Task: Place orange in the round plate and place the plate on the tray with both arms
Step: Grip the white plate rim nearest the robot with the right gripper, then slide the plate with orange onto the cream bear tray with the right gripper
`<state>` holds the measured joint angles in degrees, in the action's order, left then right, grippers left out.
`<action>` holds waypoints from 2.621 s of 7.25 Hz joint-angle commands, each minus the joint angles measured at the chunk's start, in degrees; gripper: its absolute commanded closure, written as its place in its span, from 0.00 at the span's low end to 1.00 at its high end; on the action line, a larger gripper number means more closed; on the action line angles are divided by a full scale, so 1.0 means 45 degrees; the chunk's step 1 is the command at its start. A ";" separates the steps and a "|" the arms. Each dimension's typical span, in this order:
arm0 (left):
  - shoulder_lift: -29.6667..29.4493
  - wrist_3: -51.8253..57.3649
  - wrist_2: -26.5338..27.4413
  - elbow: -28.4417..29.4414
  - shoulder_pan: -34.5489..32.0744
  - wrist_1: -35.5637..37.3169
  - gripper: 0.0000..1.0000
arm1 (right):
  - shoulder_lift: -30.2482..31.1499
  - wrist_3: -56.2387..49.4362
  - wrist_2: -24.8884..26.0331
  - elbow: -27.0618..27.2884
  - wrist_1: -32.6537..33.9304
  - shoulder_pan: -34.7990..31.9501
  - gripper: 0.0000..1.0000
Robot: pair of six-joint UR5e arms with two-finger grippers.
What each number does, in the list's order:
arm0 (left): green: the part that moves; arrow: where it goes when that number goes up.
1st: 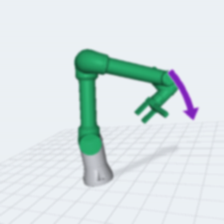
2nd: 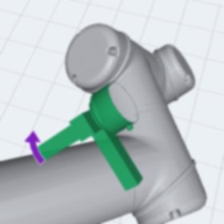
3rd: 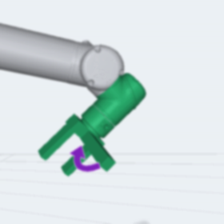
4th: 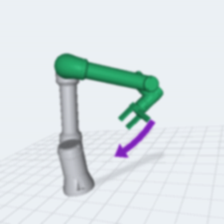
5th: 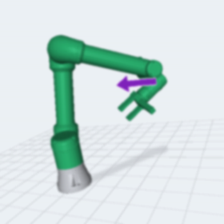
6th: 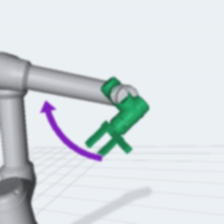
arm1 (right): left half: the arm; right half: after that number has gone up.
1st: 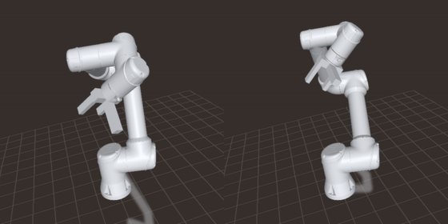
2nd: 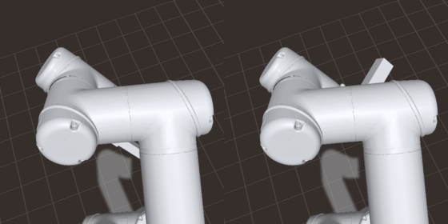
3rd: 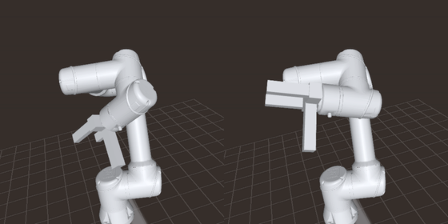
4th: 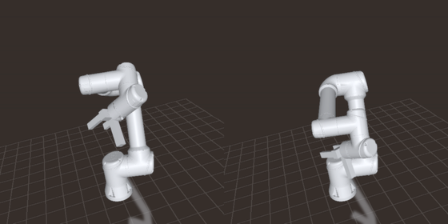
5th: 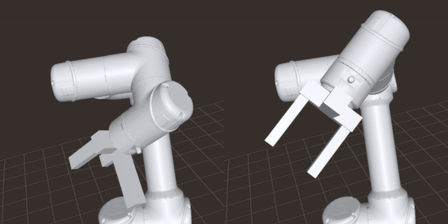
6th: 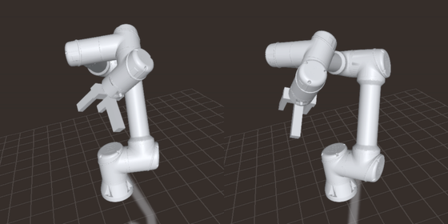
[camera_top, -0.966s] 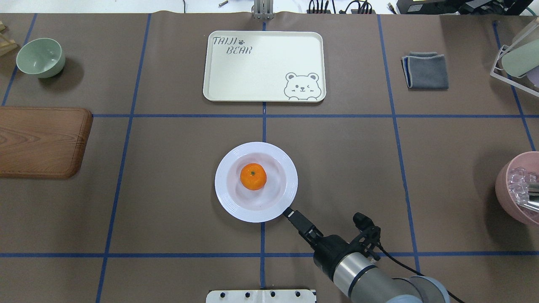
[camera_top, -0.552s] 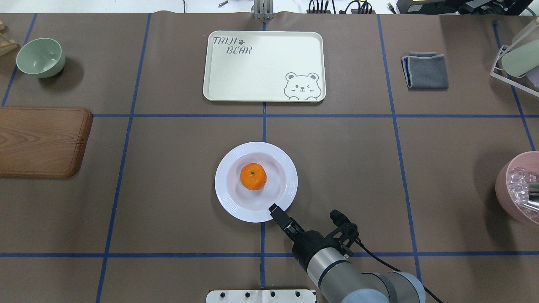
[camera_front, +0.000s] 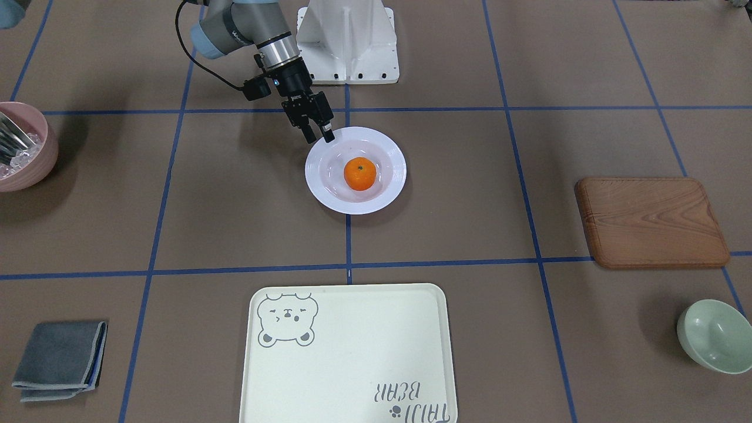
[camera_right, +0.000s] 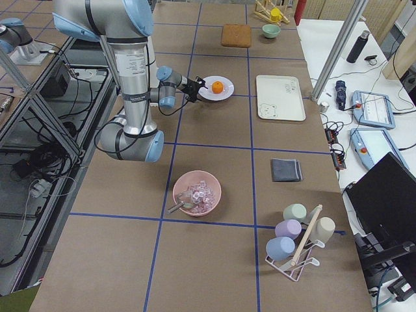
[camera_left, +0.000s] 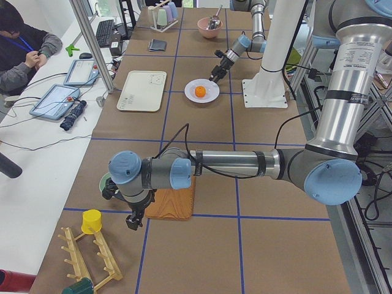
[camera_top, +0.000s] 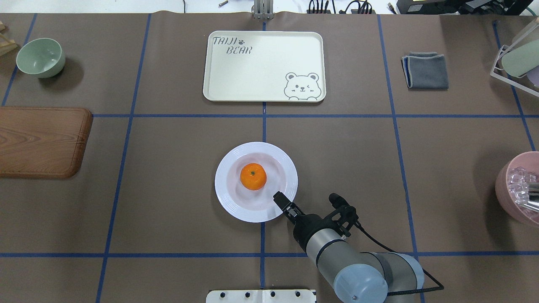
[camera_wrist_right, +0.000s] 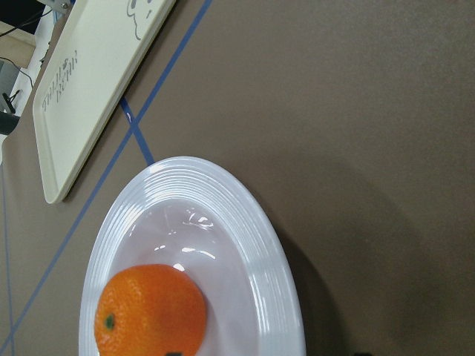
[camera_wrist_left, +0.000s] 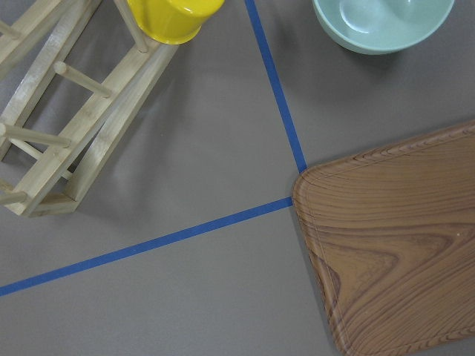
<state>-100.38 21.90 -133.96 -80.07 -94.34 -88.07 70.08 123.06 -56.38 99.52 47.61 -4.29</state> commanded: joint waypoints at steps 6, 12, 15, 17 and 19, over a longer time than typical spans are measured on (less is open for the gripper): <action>0.0001 -0.0081 -0.0015 0.0000 0.0008 -0.0078 0.02 | -0.0749 0.0075 -0.0031 -0.0612 0.0026 -0.0256 1.00; 0.0001 -0.0159 -0.0015 -0.0020 0.0008 0.0019 0.02 | -0.0847 0.0562 0.0087 0.1083 -0.0931 -0.1173 1.00; 0.0469 -0.1058 -0.0191 -0.0624 0.0008 -0.0117 0.02 | -0.1685 0.1898 0.0087 0.1615 -0.1009 -0.2127 1.00; 0.0741 -0.1483 -0.0210 -0.0975 -0.0011 -0.0039 0.02 | -0.1901 0.2998 0.0396 0.1363 -0.0932 -0.2851 1.00; 0.1307 -0.2579 -0.0211 -0.1813 0.0008 -0.0156 0.02 | -0.3085 0.3878 0.0575 -0.1006 -0.0873 -0.3961 1.00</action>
<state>-95.91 12.55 -134.90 -86.13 -94.35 -88.56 59.81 137.68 -54.21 101.66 43.52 -18.84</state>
